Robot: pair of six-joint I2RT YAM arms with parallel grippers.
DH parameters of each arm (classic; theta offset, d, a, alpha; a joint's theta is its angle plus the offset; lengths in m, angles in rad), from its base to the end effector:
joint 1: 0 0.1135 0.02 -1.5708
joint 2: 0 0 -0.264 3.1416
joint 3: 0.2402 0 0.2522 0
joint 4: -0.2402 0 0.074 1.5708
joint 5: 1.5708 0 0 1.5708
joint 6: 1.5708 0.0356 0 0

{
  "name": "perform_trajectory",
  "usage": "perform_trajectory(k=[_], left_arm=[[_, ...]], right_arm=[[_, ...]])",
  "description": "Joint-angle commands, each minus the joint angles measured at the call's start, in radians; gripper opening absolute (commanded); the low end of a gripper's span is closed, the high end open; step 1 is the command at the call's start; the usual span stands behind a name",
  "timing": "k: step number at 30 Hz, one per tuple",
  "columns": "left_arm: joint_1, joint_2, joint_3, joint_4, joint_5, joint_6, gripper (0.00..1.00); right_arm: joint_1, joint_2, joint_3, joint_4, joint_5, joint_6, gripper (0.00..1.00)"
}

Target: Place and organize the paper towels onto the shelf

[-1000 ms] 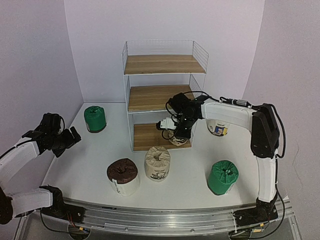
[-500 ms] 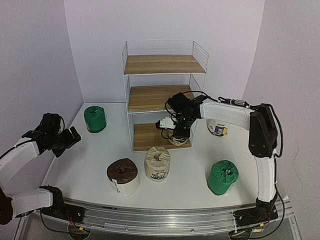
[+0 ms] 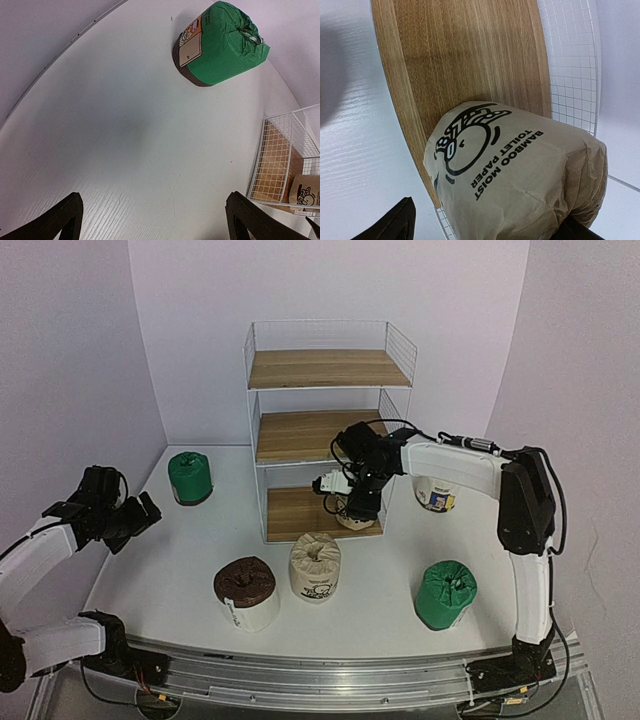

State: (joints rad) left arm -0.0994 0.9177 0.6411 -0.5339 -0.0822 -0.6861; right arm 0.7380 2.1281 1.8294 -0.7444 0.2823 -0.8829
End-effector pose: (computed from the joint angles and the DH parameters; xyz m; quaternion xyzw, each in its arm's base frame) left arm 0.1864 -0.0157 0.2347 -0.2829 0.8838 -0.1066 0.3571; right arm 0.3513 0.3061 0.2293 -0.6673 0.6853 -0.1542 0.2477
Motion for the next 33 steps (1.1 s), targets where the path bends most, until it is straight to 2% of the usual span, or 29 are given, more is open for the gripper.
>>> perform_trajectory(k=[1, 7, 10, 26, 30, 33], left_arm=[[-0.001, -0.021, 0.014, 0.013, 0.004, -0.007, 1.0], [-0.001, -0.027, 0.007, 0.02, 0.018, -0.011, 1.0], [-0.001, -0.03, 0.003, 0.021, 0.027, -0.013, 1.0], [-0.002, -0.046, 0.04, -0.018, 0.078, -0.016, 1.0], [-0.002, -0.04, 0.039, -0.021, 0.079, -0.008, 1.0], [-0.001, -0.034, 0.036, -0.021, 0.114, 0.001, 1.0]], right_arm=[[-0.002, -0.066, 0.028, 0.013, 0.004, 0.004, 0.84], [-0.001, -0.107, 0.002, 0.025, 0.024, 0.004, 0.87], [0.005, -0.133, -0.019, 0.033, 0.024, 0.007, 0.95], [0.145, -0.332, -0.245, 0.038, -0.03, 0.081, 0.95], [0.157, -0.378, -0.292, 0.038, -0.098, 0.117, 0.94], [0.194, -0.437, -0.317, 0.032, -0.246, 0.089, 0.93]])
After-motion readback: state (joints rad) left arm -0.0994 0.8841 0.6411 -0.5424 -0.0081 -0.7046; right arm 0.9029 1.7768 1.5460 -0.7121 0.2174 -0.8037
